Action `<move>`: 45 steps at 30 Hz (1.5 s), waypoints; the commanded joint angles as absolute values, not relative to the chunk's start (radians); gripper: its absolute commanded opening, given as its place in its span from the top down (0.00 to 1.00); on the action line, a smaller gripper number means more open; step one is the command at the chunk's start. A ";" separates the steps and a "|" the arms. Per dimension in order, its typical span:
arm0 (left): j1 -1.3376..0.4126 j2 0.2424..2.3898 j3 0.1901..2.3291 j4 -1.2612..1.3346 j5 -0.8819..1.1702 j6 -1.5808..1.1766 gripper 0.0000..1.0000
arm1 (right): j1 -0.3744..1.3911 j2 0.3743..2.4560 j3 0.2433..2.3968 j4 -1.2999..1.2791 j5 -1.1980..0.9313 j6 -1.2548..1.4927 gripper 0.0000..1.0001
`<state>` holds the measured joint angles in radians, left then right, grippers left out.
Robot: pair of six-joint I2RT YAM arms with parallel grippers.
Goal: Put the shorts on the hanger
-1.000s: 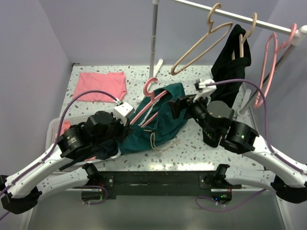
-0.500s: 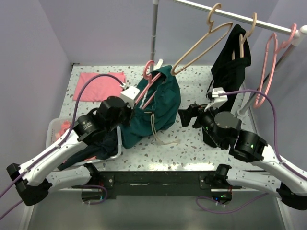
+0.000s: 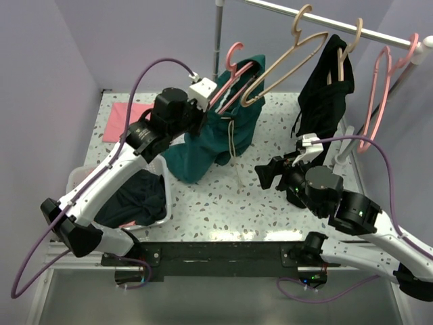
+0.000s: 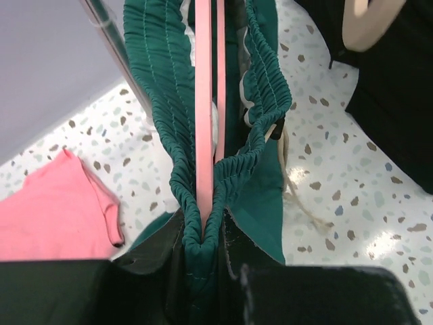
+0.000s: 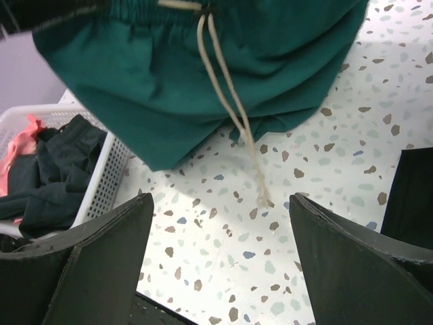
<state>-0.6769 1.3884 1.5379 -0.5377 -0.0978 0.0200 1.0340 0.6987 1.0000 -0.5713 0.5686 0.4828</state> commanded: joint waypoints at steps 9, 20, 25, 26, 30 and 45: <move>-0.615 1.594 1.991 -0.451 -0.049 0.167 1.00 | 1.039 0.675 1.012 -0.606 0.512 0.492 0.15; -0.614 1.756 2.233 -0.492 -0.055 0.186 1.00 | 1.039 0.692 1.031 -0.614 0.489 0.483 0.15; -0.614 1.801 2.279 -0.479 -0.071 0.173 1.00 | 1.038 0.703 1.042 -0.618 0.477 0.482 0.15; -0.612 1.813 2.281 -0.473 -0.077 0.169 1.00 | 1.039 0.704 1.043 -0.618 0.476 0.480 0.15; -0.598 1.844 2.299 -0.454 -0.083 0.147 1.00 | 1.039 0.715 1.049 -0.623 0.466 0.485 0.15; -0.554 1.876 2.309 -0.416 -0.068 0.090 0.96 | 1.039 0.729 1.043 -0.621 0.451 0.502 0.15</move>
<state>-0.5694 1.8908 2.2410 -0.5648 -0.0639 0.1139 1.0340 0.7204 1.0080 -0.6331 0.4694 0.4904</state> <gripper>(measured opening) 0.190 0.852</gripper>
